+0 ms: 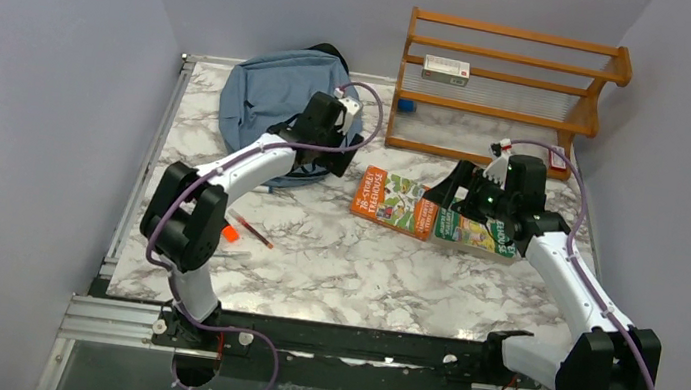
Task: Pack the student bag
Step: Move the book to the center of the board, then move the student bag to the center of the board.
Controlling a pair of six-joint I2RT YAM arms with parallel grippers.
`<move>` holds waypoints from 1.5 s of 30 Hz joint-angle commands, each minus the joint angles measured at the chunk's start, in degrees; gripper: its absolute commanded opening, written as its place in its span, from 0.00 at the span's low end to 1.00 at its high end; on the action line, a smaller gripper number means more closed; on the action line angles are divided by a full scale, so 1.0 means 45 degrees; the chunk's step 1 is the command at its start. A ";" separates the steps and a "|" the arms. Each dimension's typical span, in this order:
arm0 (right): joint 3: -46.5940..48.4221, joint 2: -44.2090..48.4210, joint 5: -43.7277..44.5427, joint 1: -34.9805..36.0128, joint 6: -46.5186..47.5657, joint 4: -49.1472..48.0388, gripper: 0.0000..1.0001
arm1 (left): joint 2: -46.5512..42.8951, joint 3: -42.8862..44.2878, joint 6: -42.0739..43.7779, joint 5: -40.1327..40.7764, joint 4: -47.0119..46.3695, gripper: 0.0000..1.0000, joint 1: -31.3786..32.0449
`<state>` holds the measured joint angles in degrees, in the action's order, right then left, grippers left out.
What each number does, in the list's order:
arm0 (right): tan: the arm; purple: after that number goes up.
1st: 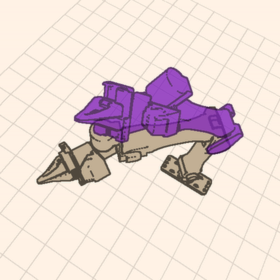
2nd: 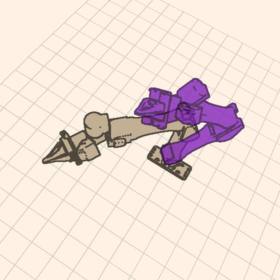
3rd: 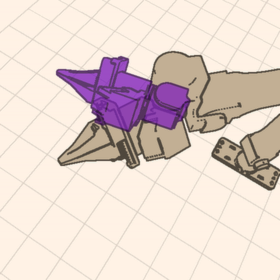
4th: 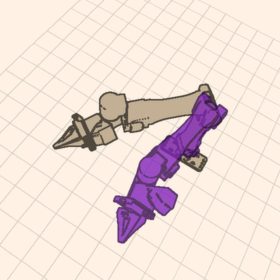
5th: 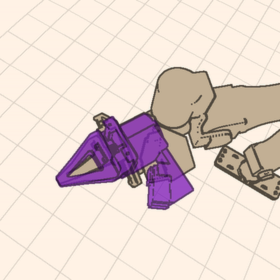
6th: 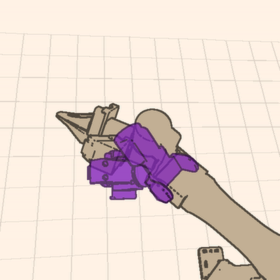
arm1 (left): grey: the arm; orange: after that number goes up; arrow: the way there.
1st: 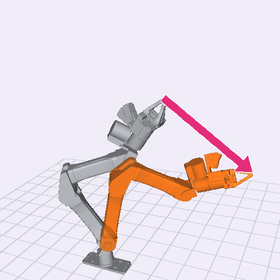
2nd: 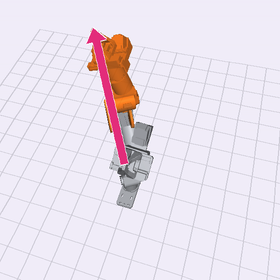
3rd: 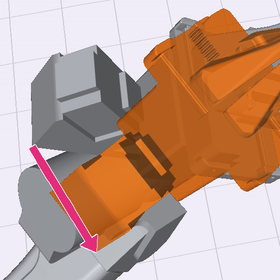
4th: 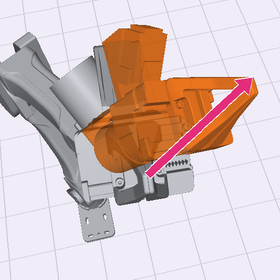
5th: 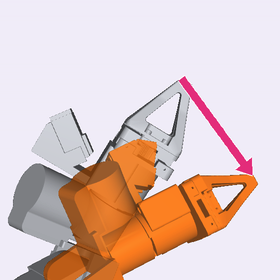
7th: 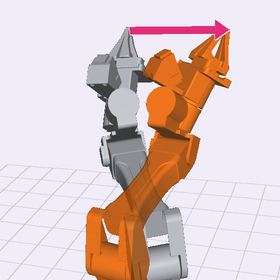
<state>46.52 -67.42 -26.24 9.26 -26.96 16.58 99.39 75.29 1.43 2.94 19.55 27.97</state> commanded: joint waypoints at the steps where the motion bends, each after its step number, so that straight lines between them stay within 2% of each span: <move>1: -0.0033 0.0132 -0.0087 -0.0074 0.0134 -0.0304 1.00 | 0.0824 0.0120 0.1296 0.2637 0.0224 0.99 0.0486; 4: -0.0132 0.0193 -0.0126 -0.0084 0.0132 -0.0382 1.00 | 0.1189 0.0270 0.1588 0.3145 0.0225 0.99 0.0560; 9: -0.0197 0.0192 -0.0191 -0.0084 0.0151 -0.0338 1.00 | 0.1759 0.0306 0.1895 0.3022 0.0206 0.99 0.0748; 20: -0.0084 -0.0104 -0.0297 -0.0084 0.0195 -0.0492 1.00 | 0.3326 0.0614 0.2957 0.6134 0.0321 0.99 0.1667; 22: 0.0008 -0.0191 -0.0391 -0.0087 0.0191 -0.0519 1.00 | 0.3507 0.0687 0.2963 0.6390 0.0361 0.96 0.1695; 29: 0.0105 -0.0117 -0.0176 -0.0084 0.0386 -0.0245 1.00 | 0.4204 0.0924 0.3017 0.7195 0.0500 0.71 0.1715; 31: 0.0107 -0.0081 -0.0137 -0.0084 0.0386 -0.0216 1.00 | 0.4274 0.0911 0.2957 0.7221 0.0537 0.65 0.1715; 36: 0.0104 -0.0045 -0.0013 -0.0084 0.0369 -0.0205 1.00 | 0.4245 0.0978 0.2818 0.6971 0.0538 0.41 0.1705; 39: 0.0122 -0.0029 0.0013 -0.0084 0.0330 -0.0152 0.99 | 0.4231 0.1119 0.2684 0.7014 0.0591 0.33 0.1697; 44: 0.0173 0.0256 0.0399 -0.0084 0.0250 -0.0068 0.99 | 0.4078 0.1721 0.2329 0.6887 0.1049 0.00 0.1620; 45: 0.0182 0.0324 0.0467 -0.0084 0.0232 -0.0031 0.99 | 0.3983 0.1877 0.2237 0.6822 0.1161 0.00 0.1601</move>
<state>46.00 -67.81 -26.09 9.26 -25.96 16.29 117.51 80.42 13.45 32.99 22.41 35.86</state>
